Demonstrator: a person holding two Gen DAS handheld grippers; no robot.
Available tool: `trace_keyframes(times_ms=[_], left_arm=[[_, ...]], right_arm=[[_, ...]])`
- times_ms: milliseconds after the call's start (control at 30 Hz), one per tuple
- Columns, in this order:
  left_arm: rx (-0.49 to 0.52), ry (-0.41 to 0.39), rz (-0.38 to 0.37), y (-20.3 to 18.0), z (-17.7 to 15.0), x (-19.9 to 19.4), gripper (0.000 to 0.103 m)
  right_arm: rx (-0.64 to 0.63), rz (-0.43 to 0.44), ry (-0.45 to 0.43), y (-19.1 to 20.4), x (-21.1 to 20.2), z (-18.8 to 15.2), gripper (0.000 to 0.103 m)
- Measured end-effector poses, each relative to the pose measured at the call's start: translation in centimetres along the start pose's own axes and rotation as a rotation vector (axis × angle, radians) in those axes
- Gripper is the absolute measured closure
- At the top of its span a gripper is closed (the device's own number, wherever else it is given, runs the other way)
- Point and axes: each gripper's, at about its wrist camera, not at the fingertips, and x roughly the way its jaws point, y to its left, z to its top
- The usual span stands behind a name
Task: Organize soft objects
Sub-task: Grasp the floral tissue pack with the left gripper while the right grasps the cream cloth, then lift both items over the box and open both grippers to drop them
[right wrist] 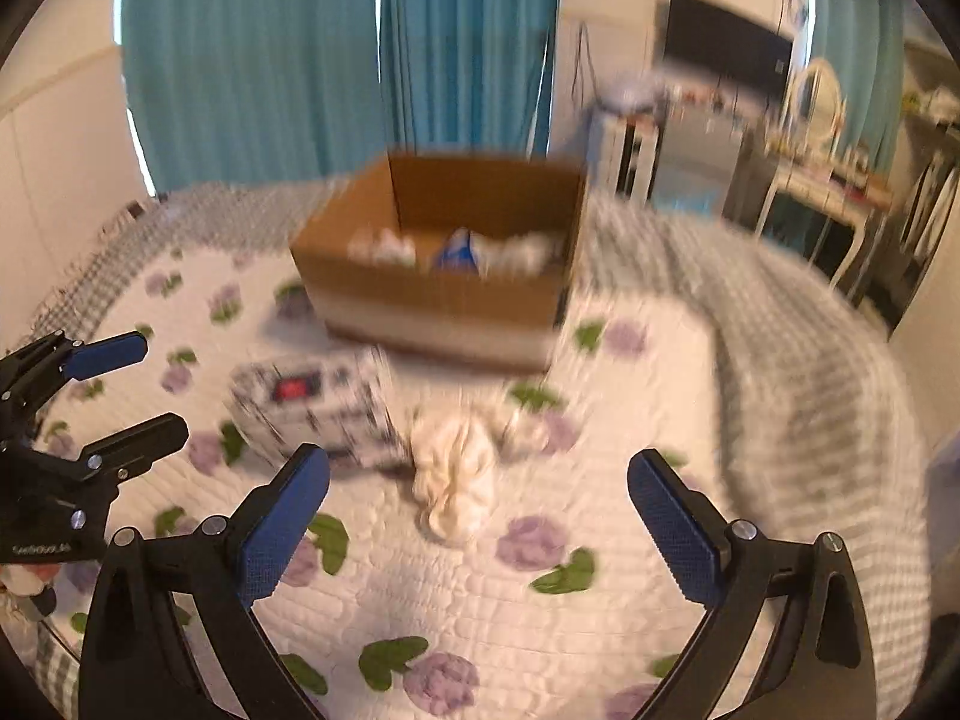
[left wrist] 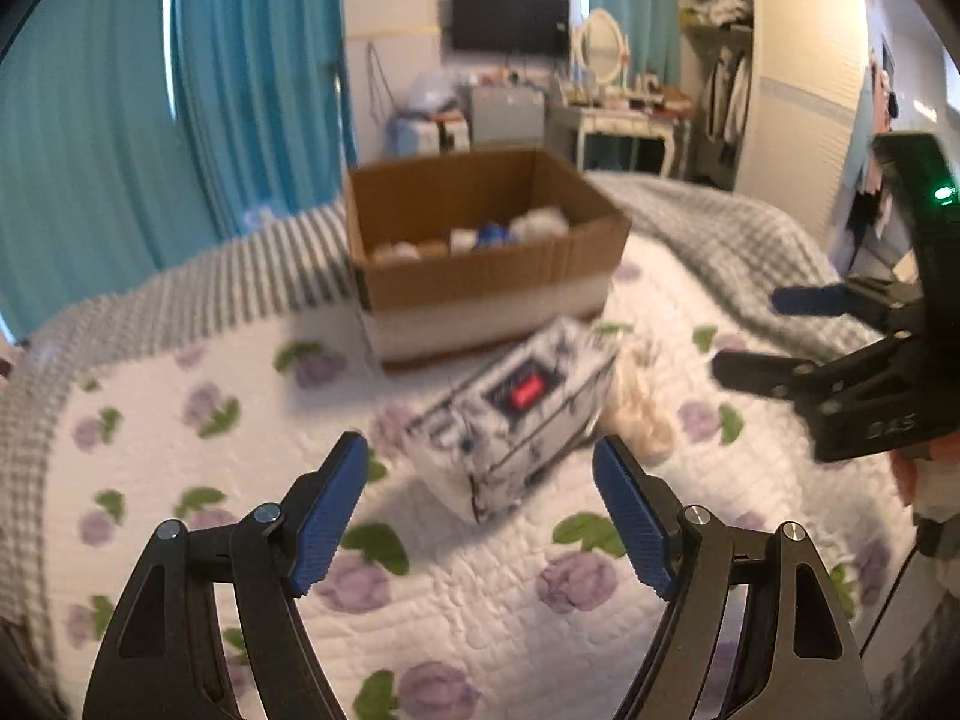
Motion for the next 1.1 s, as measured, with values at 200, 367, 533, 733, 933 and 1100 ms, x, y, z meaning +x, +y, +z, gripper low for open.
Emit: trace_keyframes(times_ms=[200, 367, 533, 733, 933, 1100], left_arm=[[0.101, 0.031, -0.017, -0.7, -1.7, 3.1, 0.025], [0.173, 0.057, -0.009, -0.7, -2.2, 5.3, 0.025], [0.167, 0.060, -0.038, -0.4, -1.7, 7.0, 0.025], [0.195, 0.048, -0.060, -1.3, -1.8, 7.0, 0.041], [0.215, 0.063, -0.019, -1.9, -2.1, 5.1, 0.054], [0.167, 0.056, -0.005, -2.5, -2.3, 1.9, 0.056]], right_arm=[[0.033, 0.041, 0.129, -0.3, 8.0, -1.4, 0.025], [0.014, 0.040, 0.158, 0.0, 10.2, -1.6, 0.061], [-0.010, 0.019, 0.133, 0.4, 9.2, -1.9, 0.075], [0.033, 0.033, 0.098, -0.6, 7.2, -2.9, 0.079], [0.063, 0.056, 0.074, -1.1, 4.6, -3.7, 0.082], [0.048, 0.067, 0.036, -0.1, 1.1, -3.9, 0.083]])
